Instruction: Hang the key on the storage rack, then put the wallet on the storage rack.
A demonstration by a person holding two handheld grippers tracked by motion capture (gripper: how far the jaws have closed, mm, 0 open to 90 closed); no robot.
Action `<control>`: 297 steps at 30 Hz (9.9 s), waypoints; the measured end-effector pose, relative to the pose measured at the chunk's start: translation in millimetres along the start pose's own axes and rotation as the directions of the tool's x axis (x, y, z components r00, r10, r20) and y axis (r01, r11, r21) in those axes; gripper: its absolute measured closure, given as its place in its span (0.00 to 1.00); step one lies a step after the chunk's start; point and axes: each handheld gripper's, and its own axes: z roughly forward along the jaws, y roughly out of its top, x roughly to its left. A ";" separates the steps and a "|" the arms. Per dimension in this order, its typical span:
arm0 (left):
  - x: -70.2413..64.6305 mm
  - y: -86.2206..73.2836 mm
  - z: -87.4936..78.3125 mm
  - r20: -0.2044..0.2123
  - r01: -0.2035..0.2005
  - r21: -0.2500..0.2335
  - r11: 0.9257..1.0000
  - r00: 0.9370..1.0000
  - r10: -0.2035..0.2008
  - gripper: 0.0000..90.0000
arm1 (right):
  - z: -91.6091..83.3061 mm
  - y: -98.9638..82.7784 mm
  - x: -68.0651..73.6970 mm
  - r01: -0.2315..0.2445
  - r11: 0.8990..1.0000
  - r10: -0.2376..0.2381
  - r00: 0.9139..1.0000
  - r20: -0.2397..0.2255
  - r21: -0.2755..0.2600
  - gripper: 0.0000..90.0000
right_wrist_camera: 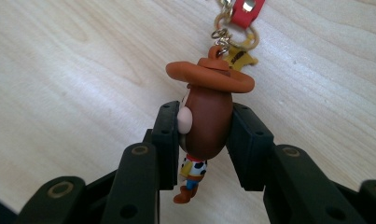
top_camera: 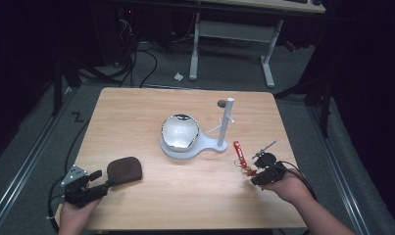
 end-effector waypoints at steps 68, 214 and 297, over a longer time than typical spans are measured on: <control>0.3 -0.2 -1.9 -0.066 -0.071 -0.017 0.997 0.995 0.069 0.33 | -110.2 45.2 16.3 0.060 0.992 -0.062 0.998 -0.008 -0.106 0.74; -4.4 4.8 2.0 -0.013 -0.043 -0.021 0.999 0.999 0.043 0.32 | -44.2 60.3 -0.7 -0.015 0.964 0.022 1.000 0.022 -0.267 0.56; 1.1 4.6 24.2 0.059 0.140 0.041 0.989 0.988 -0.142 0.59 | 44.1 -79.2 19.4 -0.132 0.744 0.195 0.980 0.024 -0.655 0.54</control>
